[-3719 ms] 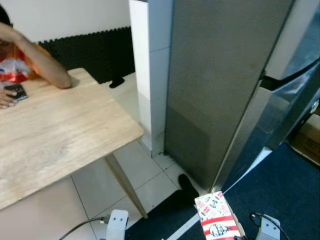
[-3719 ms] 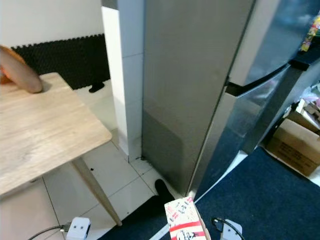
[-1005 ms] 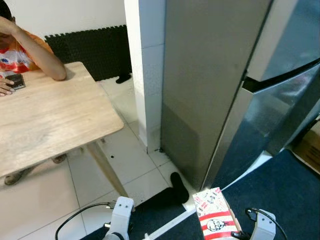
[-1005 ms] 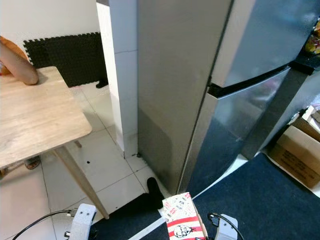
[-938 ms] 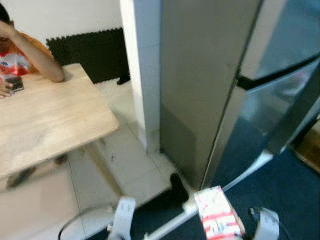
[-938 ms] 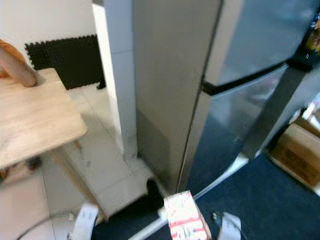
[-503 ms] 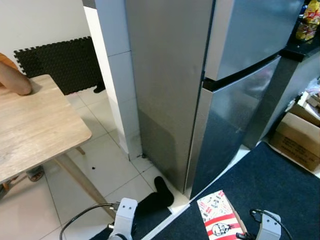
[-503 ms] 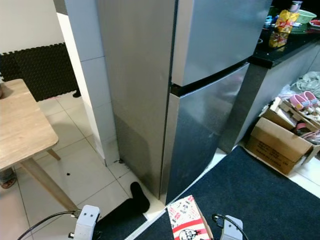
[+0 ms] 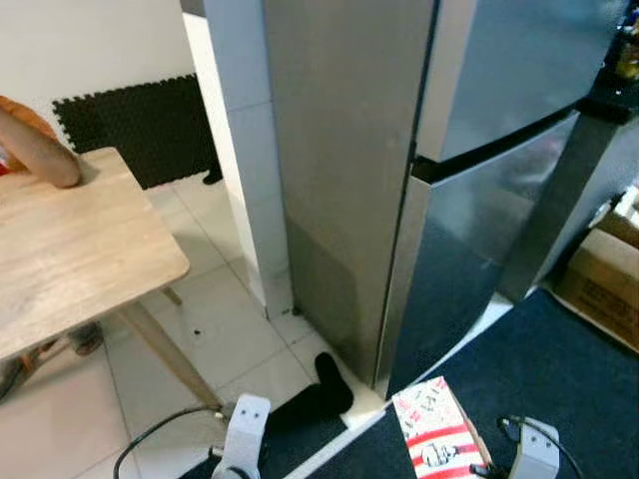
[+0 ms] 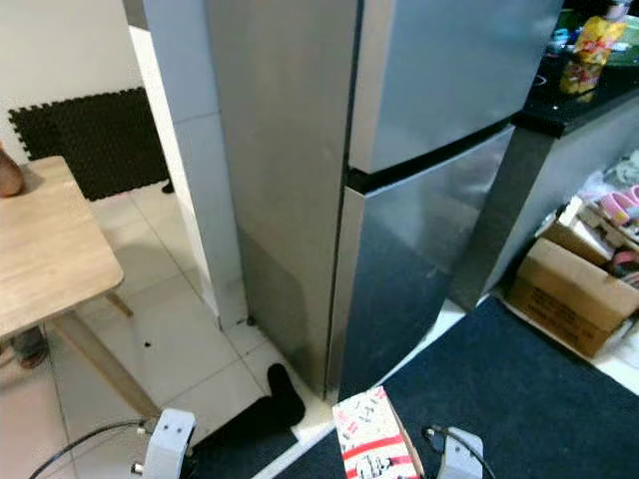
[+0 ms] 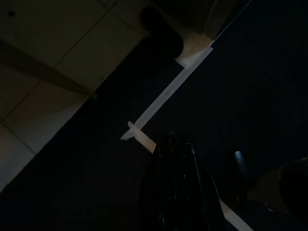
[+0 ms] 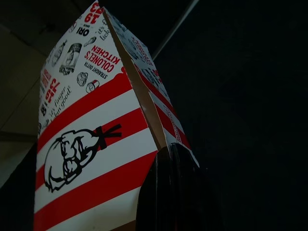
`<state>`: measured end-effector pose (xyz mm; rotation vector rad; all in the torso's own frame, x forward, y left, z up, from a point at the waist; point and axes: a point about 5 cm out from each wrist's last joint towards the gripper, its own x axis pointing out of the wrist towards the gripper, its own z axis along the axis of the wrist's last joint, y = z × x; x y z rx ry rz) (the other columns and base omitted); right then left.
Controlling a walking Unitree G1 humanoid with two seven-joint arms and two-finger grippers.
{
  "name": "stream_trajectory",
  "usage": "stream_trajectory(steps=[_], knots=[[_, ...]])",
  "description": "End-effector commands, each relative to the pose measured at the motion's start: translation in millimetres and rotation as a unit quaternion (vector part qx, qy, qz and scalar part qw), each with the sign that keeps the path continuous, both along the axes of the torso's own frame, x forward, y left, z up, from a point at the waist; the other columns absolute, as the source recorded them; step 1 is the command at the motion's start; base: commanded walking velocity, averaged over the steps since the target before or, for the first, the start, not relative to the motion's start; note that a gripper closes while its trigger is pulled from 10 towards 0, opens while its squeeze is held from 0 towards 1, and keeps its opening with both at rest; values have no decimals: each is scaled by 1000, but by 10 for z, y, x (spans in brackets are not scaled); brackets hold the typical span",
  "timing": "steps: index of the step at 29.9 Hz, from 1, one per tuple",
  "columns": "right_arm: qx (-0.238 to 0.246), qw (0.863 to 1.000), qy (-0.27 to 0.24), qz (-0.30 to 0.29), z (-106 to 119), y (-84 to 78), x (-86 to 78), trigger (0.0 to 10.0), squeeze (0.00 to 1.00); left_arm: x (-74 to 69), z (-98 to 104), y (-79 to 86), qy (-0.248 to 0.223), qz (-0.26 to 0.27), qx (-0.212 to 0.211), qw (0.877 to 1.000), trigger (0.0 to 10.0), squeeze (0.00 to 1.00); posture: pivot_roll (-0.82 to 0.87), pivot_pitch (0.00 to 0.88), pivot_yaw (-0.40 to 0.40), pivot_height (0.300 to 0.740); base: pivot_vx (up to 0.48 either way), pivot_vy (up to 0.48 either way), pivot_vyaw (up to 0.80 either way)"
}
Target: Restocking fridge
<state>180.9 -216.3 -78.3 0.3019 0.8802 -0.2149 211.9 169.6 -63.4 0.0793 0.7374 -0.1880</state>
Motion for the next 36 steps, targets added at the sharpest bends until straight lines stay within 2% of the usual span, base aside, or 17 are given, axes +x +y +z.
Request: stream_trajectory(steps=[1, 8, 13, 17, 30, 36], knots=[[-1, 1000, -1, -3, -8, 2, -19, 10000, 0, -31, -19, 5, 5, 1, 1, 1000, 10000, 0, -37, 37, -2, 740, 0, 0, 0], [0, 1000, -3, -3, -8, 5, -20, 10000, 0, -37, -20, -3, 2, 1, -2, 1000, 10000, 0, -39, 47, 0, 740, 0, 0, -670], [0, 1000, -1, -11, -11, -2, -28, 10000, 0, 7, 28, -60, -24, -16, -19, 999, 10000, 0, -38, 49, 2, 740, 0, 0, -781], [1, 1000, 0, -14, -15, -2, -35, 10000, 0, 26, 47, -78, -33, -30, -16, 999, 10000, 0, -37, 50, 3, 740, 0, 0, -781], [7, 1000, 1, -28, -26, -19, -66, 10000, 0, 59, 74, -79, -44, -30, -17, 998, 10000, 0, -34, 51, 11, 740, 0, 0, -743], [4, 1000, 0, -23, -24, -18, -63, 10000, 0, 68, 80, -73, -47, -25, -16, 998, 10000, 0, -28, 50, 11, 740, 0, 0, 0]])
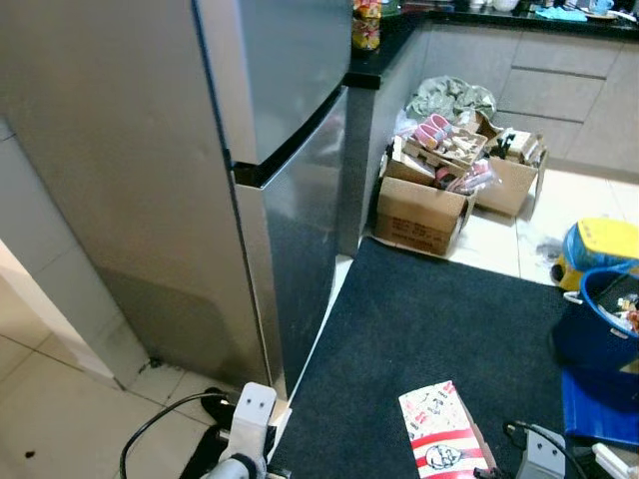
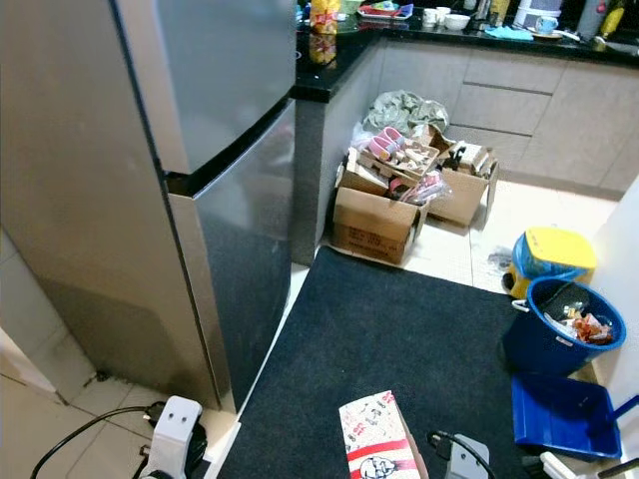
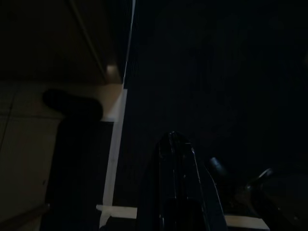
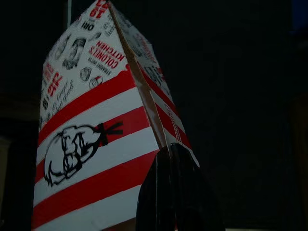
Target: Restocking fridge
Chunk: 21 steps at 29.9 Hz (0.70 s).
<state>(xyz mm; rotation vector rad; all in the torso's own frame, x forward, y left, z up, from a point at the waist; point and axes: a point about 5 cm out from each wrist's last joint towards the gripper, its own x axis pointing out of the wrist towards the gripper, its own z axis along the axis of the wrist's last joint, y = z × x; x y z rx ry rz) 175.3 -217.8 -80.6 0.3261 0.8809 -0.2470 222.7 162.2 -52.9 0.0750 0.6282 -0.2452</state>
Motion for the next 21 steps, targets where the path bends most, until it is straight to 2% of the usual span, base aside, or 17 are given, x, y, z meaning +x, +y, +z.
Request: stream_trajectory(steps=[1, 5, 21], knots=[[0, 1000, -3, -4, -1, -1, -4, 10000, 0, -37, -24, 4, 5, 3, 3, 1000, 10000, 0, -28, 50, 10, 740, 0, 0, 0], [1, 1000, -4, -3, 2, 5, 4, 10000, 0, -35, -23, 14, 4, 20, -3, 1000, 10000, 0, -27, 49, 8, 740, 0, 0, 0], [1, 1000, -6, -2, 7, 17, 19, 10000, 0, -27, -19, -2, 4, 12, -7, 1000, 10000, 0, -31, 47, 11, 740, 337, 0, 0]])
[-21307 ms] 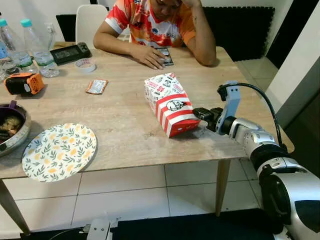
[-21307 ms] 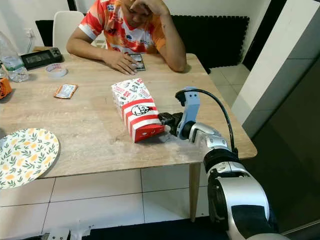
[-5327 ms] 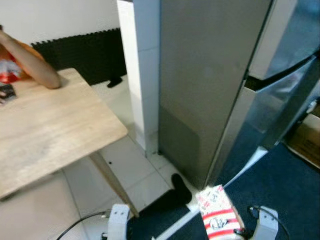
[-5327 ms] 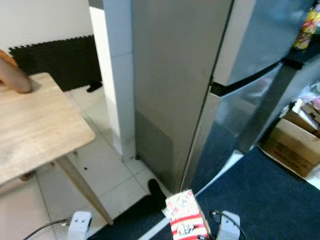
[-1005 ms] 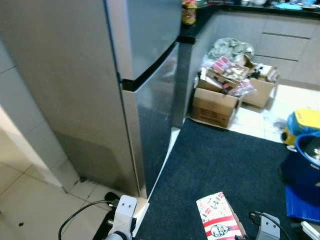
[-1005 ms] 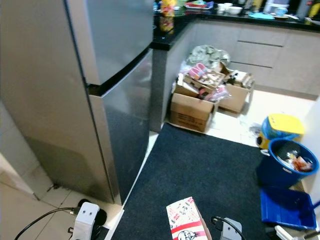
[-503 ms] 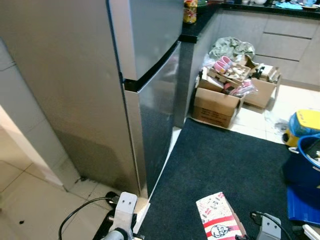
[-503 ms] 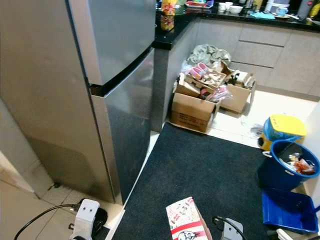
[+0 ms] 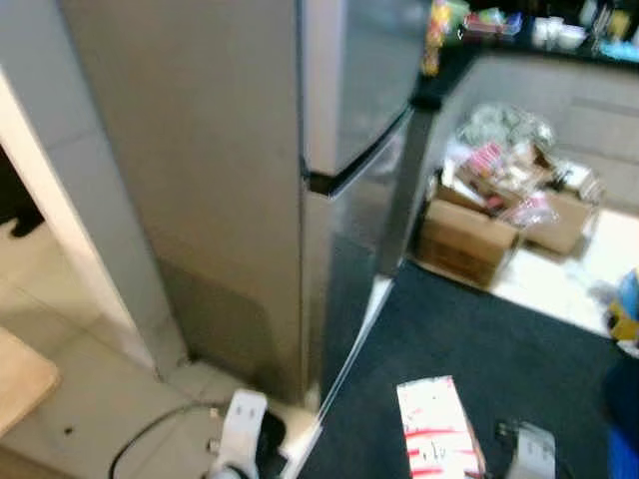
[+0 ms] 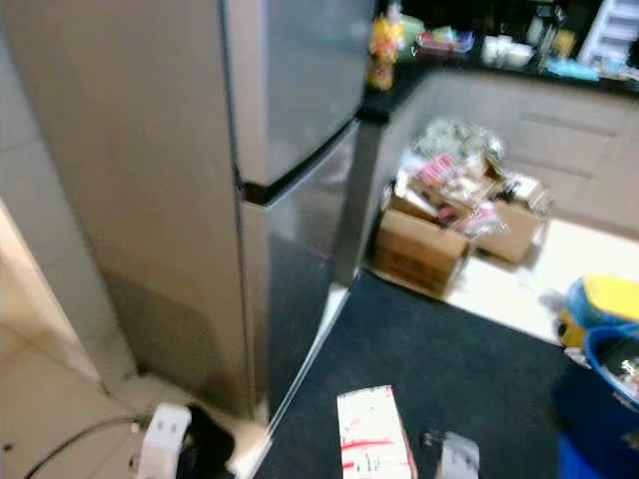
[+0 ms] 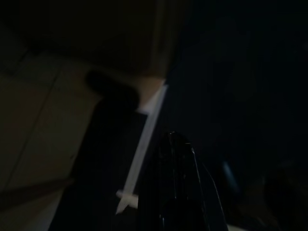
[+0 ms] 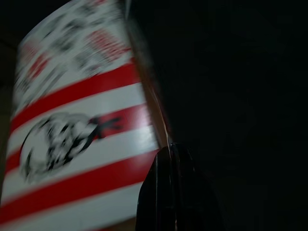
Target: Restocking fridge
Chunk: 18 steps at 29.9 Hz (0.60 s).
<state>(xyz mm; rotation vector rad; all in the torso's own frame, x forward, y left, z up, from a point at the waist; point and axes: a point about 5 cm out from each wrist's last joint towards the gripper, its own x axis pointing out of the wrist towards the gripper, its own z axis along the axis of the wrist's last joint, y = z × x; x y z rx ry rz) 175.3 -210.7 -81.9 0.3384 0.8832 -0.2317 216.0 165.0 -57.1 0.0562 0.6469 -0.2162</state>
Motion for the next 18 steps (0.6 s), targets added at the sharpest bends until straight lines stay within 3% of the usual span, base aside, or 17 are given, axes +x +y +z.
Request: stream_trajectory(steps=[1, 9, 15, 18], knots=[[-7, 1000, -5, -6, 21, -54, 19, 10000, 0, 39, 23, -30, -6, -4, -3, 1000, 10000, 0, -31, 47, 11, 740, 322, 0, 0], [-6, 1000, -3, -8, 11, -53, 0, 10000, 0, 37, 22, -64, -5, -25, 2, 1000, 10000, 0, -34, 42, 18, 740, 280, 0, 0], [-6, 1000, -3, -10, 8, -52, -9, 10000, 0, 46, 28, -86, -6, -30, -4, 1000, 10000, 0, -35, 40, 22, 740, 0, 0, 0], [-6, 1000, -2, -12, 5, -57, -18, 10000, 0, 50, 31, -110, -6, -45, -4, 999, 10000, 0, -38, 39, 25, 740, 0, -480, 0]])
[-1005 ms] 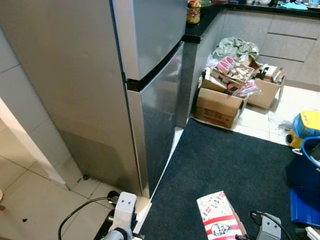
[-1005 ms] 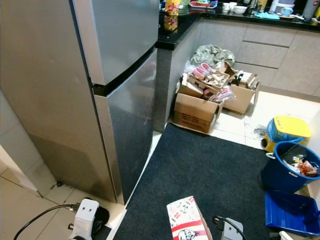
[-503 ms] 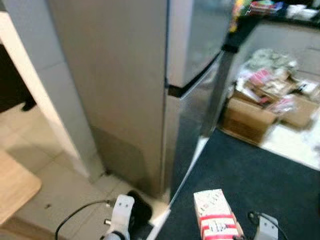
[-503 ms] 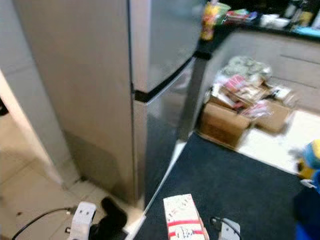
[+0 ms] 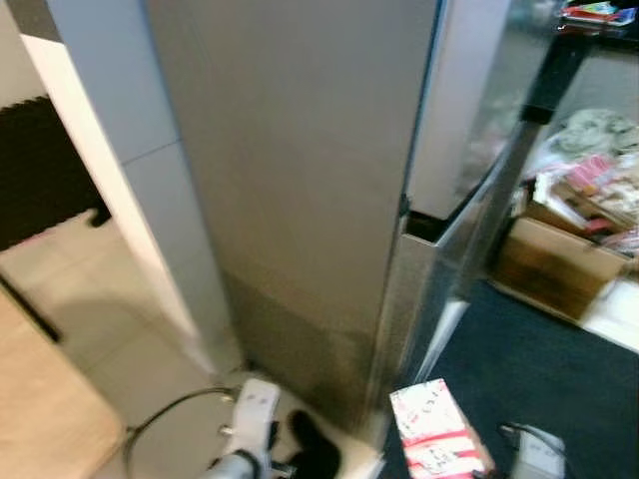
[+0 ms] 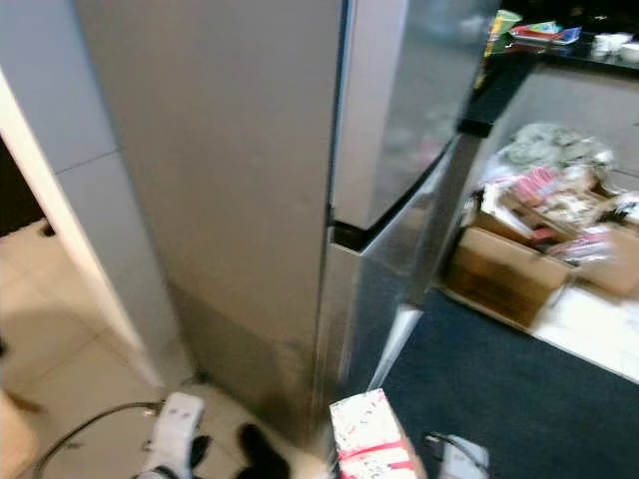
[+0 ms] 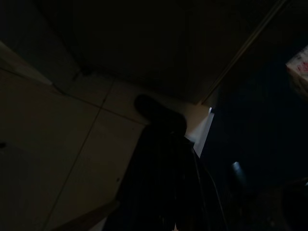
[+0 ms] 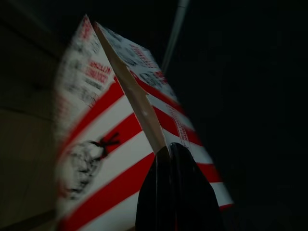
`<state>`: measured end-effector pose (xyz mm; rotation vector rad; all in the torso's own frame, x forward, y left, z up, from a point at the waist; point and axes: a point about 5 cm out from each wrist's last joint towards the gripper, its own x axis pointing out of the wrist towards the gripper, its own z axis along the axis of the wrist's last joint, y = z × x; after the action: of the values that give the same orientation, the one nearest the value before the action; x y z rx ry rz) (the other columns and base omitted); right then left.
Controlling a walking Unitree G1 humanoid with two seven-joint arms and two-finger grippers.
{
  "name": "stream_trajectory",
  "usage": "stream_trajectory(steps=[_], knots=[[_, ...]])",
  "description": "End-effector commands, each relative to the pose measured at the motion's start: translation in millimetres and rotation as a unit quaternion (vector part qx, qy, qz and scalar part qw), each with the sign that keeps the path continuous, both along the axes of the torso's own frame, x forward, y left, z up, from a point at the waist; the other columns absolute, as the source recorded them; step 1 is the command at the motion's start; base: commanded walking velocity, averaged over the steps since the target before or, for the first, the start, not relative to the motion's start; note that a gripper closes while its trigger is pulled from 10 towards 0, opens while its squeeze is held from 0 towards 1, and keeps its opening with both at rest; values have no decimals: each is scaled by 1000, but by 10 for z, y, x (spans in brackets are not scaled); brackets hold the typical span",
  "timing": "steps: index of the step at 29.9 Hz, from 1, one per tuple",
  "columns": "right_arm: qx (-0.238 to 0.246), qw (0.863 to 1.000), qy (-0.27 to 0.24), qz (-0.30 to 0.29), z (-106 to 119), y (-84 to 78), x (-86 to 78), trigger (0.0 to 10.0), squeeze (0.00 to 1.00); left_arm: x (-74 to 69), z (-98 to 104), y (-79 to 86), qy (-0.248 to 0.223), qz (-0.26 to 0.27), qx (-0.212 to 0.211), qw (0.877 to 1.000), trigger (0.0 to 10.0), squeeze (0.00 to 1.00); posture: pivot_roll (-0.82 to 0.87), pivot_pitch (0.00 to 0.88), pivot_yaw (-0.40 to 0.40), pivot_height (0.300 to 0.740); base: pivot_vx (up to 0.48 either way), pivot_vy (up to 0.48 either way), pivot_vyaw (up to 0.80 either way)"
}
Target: Restocking fridge
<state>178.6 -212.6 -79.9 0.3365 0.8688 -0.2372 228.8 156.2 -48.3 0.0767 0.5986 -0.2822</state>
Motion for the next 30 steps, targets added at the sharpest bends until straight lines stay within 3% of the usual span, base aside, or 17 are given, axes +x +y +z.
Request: stream_trajectory(steps=[1, 10, 30], knots=[[-3, 1000, 4, -10, -16, -40, -54, 10000, 0, -78, -57, -22, 17, -11, 1, 1000, 10000, 0, -38, 39, 25, 740, 0, -480, 0], [-4, 1000, 6, -10, -22, -40, -67, 10000, 0, -74, -55, -13, 17, -7, -1, 1000, 10000, 0, -37, 40, 26, 740, 0, -480, 0], [-6, 1000, 5, -2, -4, -60, -33, 10000, 0, -78, -62, 105, 20, 42, 4, 999, 10000, 0, -38, 44, 16, 740, 0, 0, 0]])
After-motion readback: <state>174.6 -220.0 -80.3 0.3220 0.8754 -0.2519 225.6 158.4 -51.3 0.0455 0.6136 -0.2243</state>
